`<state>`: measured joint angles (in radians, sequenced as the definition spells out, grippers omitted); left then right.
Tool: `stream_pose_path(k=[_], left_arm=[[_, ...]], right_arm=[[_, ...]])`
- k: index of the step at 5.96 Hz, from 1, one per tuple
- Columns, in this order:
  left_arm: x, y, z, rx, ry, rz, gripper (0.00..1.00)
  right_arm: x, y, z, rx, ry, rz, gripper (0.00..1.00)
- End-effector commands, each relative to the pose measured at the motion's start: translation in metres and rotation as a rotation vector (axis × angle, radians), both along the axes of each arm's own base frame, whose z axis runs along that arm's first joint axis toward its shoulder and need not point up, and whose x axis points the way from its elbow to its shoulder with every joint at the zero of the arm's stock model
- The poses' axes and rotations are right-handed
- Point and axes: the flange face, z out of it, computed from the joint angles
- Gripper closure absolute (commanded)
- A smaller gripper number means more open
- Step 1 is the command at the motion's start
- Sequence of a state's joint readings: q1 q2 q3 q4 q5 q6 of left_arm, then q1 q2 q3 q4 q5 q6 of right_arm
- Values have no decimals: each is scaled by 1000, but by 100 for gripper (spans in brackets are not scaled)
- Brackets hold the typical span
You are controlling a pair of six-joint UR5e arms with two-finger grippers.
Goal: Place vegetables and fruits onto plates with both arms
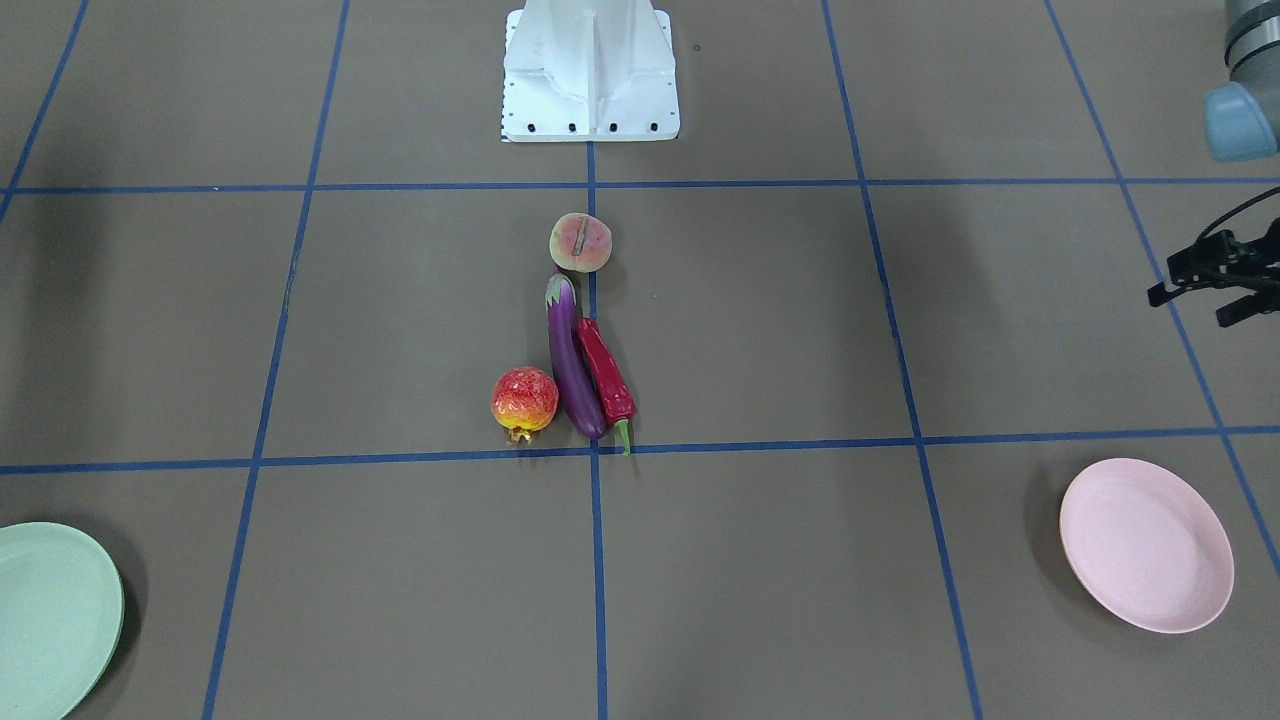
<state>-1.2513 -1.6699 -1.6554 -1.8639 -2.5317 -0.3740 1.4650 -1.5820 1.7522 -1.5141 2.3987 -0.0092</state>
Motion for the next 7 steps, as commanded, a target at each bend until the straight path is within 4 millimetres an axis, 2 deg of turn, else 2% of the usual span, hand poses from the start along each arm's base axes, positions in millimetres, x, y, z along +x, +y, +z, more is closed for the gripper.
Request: stream_pose_path(k=[1,3,4,6,7], left_arm=[[124,-2,-97,-82,59,47,0],[246,16,-201,-125,71,43,0],[311,41,-251,-127,69,23,0],[390,91,-306,-122,39,-40,0],[425,109,-340,-117,-41,-49,0]], right_arm=[[-1,1,0,-1,-14,-3,0],[-1,2,1,-3,-14,-3,0],[-1,2,2,-4,-14,-3,0],[-1,1,1,-3,-14,-3,0],[-2,1,1,-3,-14,-5,0]])
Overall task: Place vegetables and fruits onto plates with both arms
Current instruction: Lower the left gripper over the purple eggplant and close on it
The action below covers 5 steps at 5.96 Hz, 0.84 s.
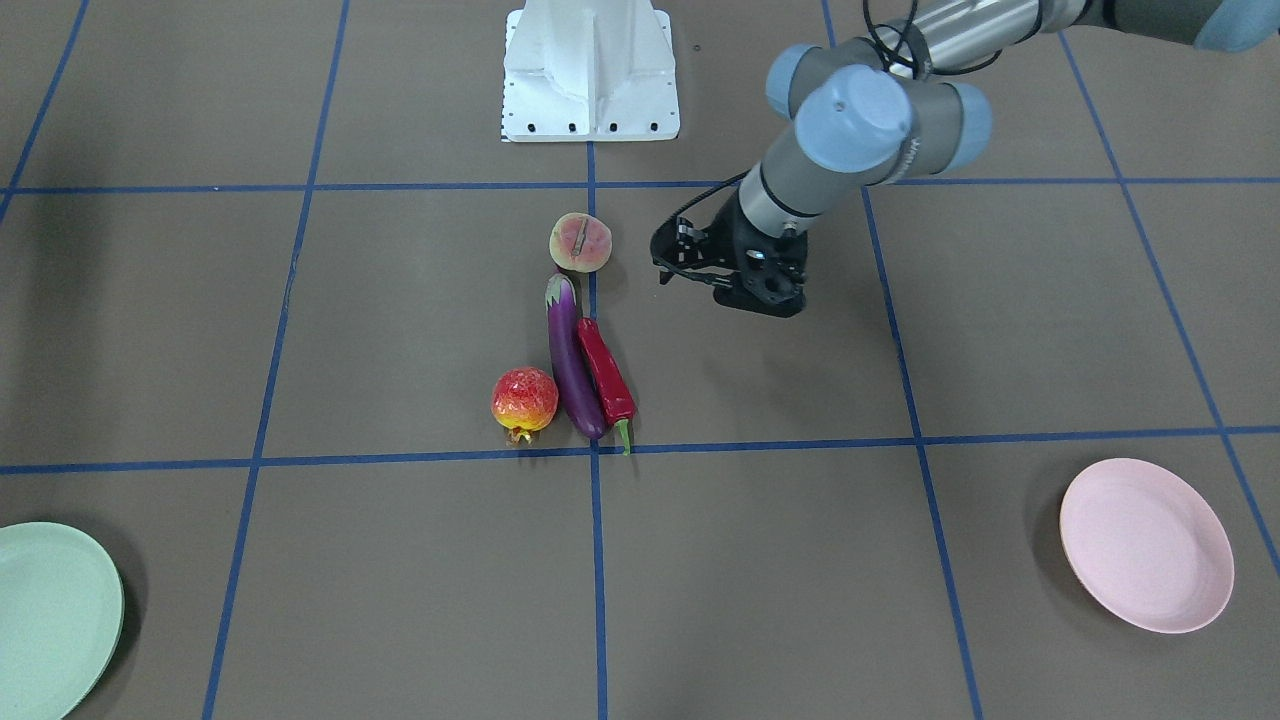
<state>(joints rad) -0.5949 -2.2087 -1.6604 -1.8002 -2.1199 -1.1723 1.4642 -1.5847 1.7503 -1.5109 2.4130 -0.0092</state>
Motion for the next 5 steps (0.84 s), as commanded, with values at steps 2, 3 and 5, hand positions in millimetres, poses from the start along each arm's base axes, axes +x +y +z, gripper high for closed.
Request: stream_pose_path(k=[2,3,5], left_arm=[[95,41,-61,27,-134,5,0],[112,35,-64,20,-156,8,0],[116,39,-56,12,-179,13,0]], right_arm=[[-1,-1,-1,0,-2,0,0],[-1,0,-3,4,-5,-2,0],[0,0,-3,3,-8,0,0]])
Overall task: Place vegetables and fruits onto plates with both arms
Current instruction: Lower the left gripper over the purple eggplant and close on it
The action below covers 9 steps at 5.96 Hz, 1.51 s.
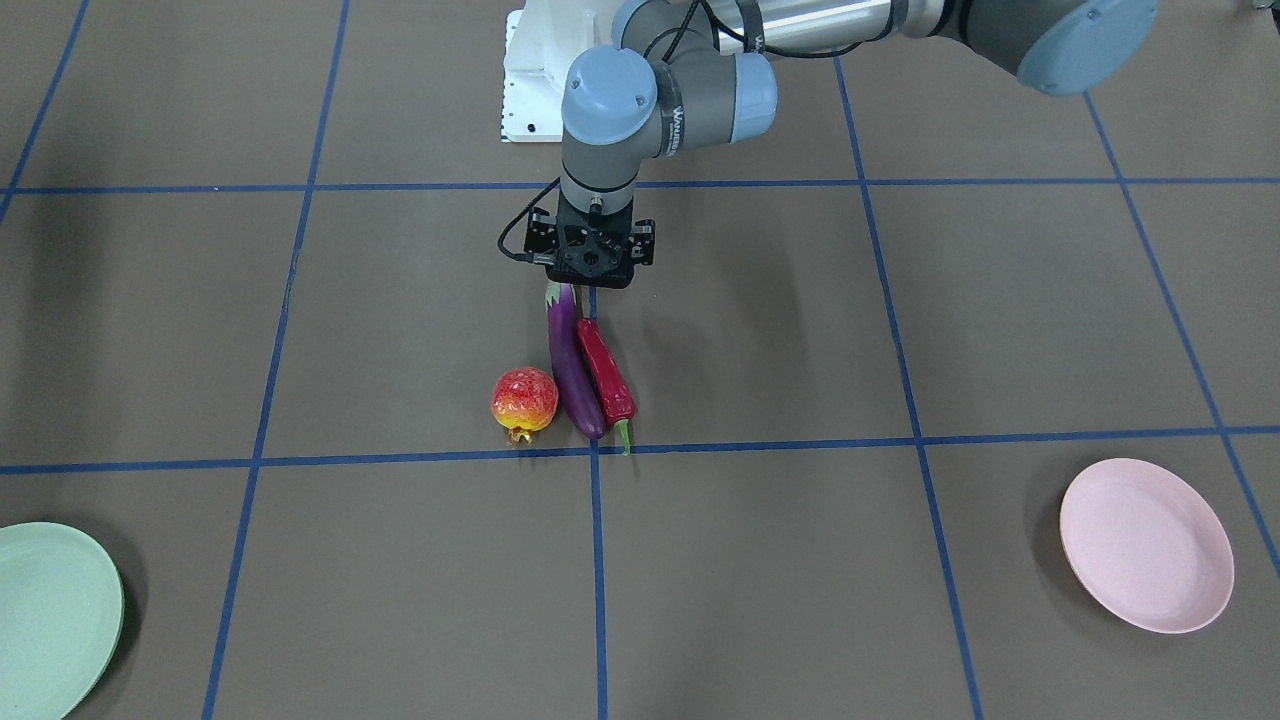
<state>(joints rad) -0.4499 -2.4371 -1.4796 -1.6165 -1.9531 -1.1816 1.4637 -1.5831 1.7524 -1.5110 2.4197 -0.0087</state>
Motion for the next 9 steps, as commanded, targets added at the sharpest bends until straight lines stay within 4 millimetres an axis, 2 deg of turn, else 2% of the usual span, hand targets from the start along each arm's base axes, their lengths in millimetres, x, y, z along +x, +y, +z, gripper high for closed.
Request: stream_pose_path(k=[1,3,4,5,6,8,9], left_arm=[[8,9,3,-16,-21,10,0],[8,12,-4,-20,-18,14,0],[4,2,-6,-8,-12,6,0],[13,-11,9,-13,-34,-10,0],[33,-24,3,7,-5,-31,0],[45,-28,-1,-31,-16,-60,0],[46,-30,3,-35,-23,-62,15]], right_arm=[[0,0,0,0,-1,-1,0],[1,0,1,-2,-1,1,0],[0,0,2,-3,0,-1,0],[0,1,4,-8,0,-1,0],[0,1,4,-8,0,-1,0],[0,1,4,-8,0,-1,0],[0,1,5,-9,0,-1,0]])
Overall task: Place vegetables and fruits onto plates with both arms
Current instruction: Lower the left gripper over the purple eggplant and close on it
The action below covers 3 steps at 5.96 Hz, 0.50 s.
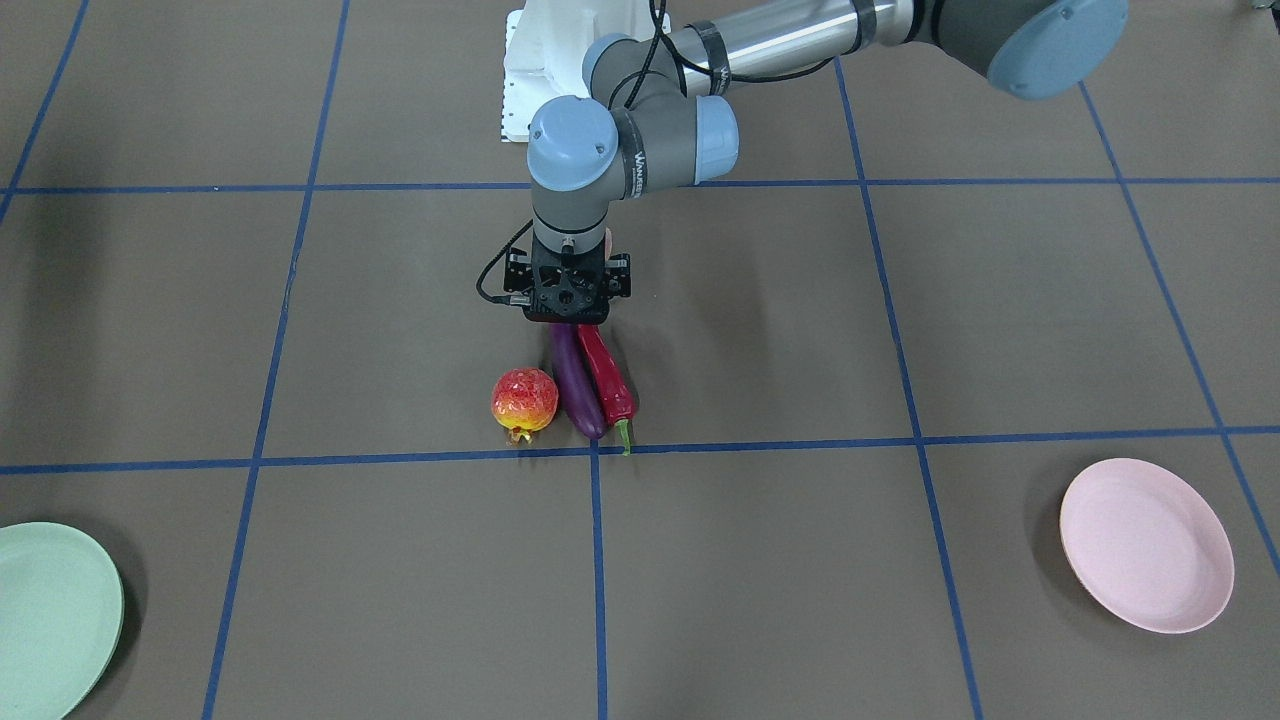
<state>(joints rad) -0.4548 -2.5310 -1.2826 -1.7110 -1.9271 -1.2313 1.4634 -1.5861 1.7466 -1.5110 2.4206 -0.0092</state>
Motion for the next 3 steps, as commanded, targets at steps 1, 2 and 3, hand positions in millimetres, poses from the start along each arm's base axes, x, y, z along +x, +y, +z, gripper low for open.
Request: stream_pose_path(k=[1,2,3], left_arm=[[3,-1,4,-13,-9,-7,39],[3,-1,2,-22,-8,-14,76],[2,-2,1,-29,-5,-22,100]], right_arm=[[0,0,1,-2,0,0,0],[0,0,1,-4,0,0,0],[0,0,2,-6,1,0,0]])
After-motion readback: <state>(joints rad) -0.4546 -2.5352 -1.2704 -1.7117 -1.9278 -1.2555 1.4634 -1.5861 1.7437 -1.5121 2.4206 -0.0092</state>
